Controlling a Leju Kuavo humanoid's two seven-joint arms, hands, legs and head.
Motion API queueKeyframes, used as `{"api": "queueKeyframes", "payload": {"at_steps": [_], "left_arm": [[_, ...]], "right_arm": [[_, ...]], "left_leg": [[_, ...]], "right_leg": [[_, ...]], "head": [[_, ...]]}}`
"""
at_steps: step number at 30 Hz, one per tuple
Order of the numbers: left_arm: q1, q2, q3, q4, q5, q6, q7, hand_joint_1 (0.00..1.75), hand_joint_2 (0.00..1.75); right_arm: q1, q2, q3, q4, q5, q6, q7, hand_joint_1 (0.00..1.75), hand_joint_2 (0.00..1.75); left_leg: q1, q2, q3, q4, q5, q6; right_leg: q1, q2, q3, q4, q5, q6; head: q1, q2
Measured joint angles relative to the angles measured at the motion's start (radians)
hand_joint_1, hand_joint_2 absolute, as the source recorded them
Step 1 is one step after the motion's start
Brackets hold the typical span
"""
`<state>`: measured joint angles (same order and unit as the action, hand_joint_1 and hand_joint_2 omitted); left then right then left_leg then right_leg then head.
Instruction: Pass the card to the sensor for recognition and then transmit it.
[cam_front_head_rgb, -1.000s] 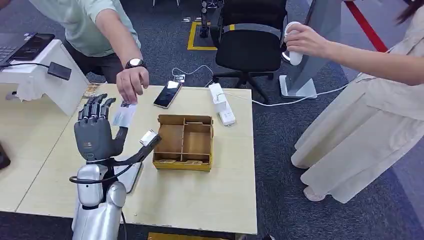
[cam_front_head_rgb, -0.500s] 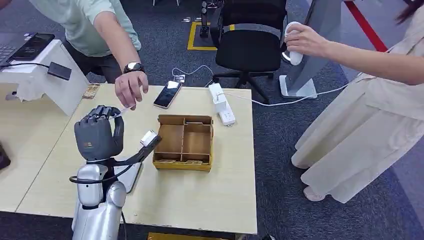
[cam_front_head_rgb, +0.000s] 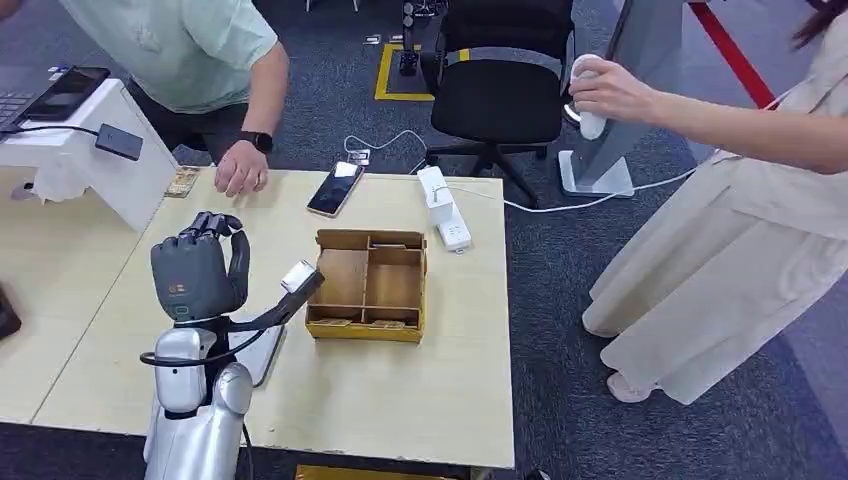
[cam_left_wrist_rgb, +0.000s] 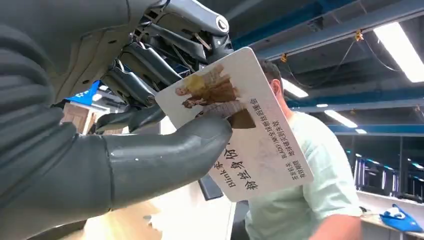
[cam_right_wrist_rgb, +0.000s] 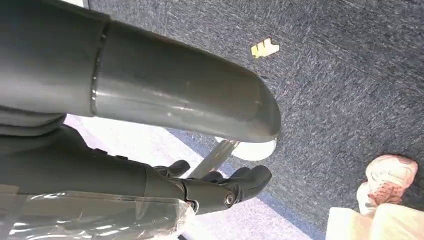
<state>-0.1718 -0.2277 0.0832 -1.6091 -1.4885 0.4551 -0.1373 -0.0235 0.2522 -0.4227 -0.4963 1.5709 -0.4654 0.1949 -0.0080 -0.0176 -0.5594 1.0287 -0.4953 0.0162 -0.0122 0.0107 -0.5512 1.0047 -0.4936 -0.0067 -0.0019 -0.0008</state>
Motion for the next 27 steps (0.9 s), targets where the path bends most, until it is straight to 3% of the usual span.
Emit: {"api": "queueKeyframes", "payload": {"at_steps": [13, 20, 27], "left_arm": [[0.018, 0.002, 0.0, 0.013, -0.006, 0.012, -0.017, 1.75, 1.75], [0.056, 0.012, 0.0, 0.029, -0.008, 0.069, -0.037, 1.75, 1.75], [0.074, 0.013, 0.0, 0.037, 0.001, 0.05, -0.051, 1.75, 1.75]], "right_arm": [[0.001, 0.0, 0.0, 0.0, 0.0, 0.0, 0.0, 0.0, 0.0], [0.004, 0.0, -0.002, -0.001, 0.0, -0.001, 0.0, 0.0, 0.0], [0.009, 0.0, -0.003, -0.007, 0.0, 0.0, -0.001, 0.0, 0.0]], "left_leg": [[0.0, 0.0, 0.0, 0.0, 0.0, 0.0], [0.0, 0.0, 0.0, 0.0, 0.0, 0.0], [0.0, 0.0, 0.0, 0.0, 0.0, 0.0]], "right_leg": [[0.0, 0.0, 0.0, 0.0, 0.0, 0.0], [0.0, 0.0, 0.0, 0.0, 0.0, 0.0], [0.0, 0.0, 0.0, 0.0, 0.0, 0.0]], "head": [[0.0, 0.0], [0.0, 0.0], [0.0, 0.0]]}}
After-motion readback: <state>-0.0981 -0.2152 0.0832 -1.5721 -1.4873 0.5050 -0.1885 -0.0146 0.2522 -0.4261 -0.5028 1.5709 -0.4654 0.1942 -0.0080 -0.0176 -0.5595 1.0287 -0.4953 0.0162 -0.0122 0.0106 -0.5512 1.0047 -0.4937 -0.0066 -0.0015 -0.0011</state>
